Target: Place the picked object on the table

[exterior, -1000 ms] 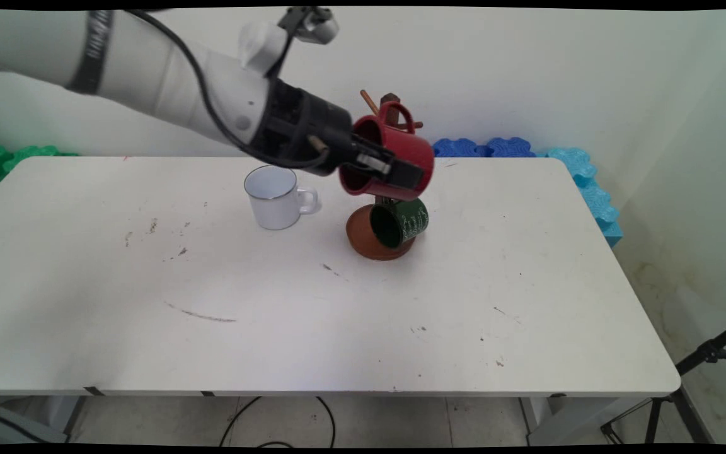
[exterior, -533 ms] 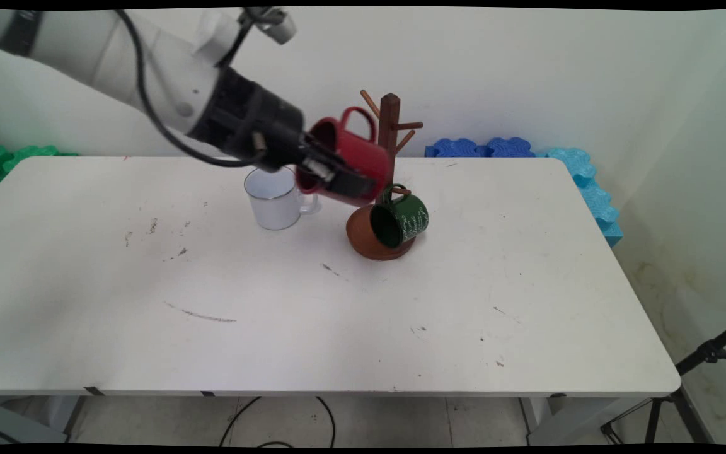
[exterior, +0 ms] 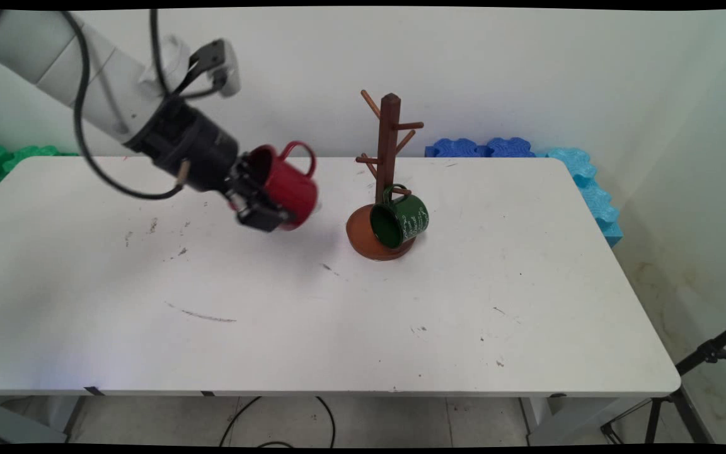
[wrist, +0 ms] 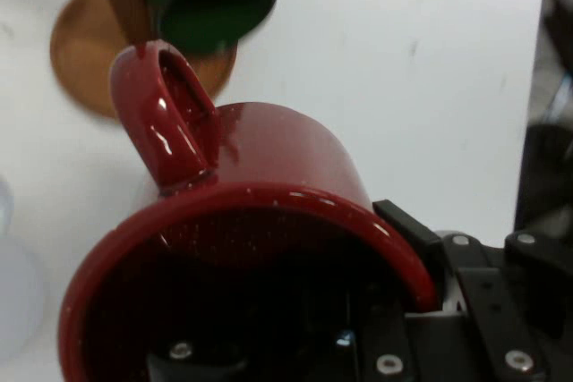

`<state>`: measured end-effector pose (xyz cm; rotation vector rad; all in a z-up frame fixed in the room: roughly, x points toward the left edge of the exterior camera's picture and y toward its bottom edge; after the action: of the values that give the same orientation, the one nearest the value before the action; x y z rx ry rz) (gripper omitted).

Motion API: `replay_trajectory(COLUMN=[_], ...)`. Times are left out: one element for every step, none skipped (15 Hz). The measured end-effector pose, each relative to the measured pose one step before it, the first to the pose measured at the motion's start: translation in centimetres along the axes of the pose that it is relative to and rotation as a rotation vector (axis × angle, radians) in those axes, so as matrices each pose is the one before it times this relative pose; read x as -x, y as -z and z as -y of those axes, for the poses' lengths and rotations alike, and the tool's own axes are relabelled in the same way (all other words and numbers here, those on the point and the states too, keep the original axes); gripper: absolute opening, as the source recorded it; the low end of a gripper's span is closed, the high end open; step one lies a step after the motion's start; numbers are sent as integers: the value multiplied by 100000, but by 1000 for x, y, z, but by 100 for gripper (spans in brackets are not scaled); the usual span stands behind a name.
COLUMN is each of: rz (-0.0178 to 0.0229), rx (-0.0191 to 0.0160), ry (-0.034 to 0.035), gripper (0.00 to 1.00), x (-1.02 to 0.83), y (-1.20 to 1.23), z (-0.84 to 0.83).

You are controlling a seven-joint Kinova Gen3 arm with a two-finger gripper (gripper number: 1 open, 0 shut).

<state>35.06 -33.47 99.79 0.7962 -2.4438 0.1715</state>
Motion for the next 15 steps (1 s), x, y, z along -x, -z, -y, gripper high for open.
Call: replay_trajectory(rz=[3011,3512,3289,2715,3453,2472,2274,2788,2009,2116,1660,1731,1515,1277,942], rx=[-213,-349,-457,-413,-512,-291,-296,-225,-96,-111,18,2,10,65,58], ry=[-2894,-3350,-3029,-2421,-3180,-2218,-2067,-2549,-1680,-1812,-1392,-1485,-1356,-1335,-949], gripper=[0,0,0,0,0,0,0,0,0,0,0,0,0,0,0], x=[668,733,697,580,648,451,410,457,314,313,226,189,138,26,-29], y=[-97,-199,-289,-291,-470,-425,-433,-650,-527,-608,-544,-650,-641,-670,-584], z=[362,413,405,311,414,284,255,318,228,244,195,246,248,289,287])
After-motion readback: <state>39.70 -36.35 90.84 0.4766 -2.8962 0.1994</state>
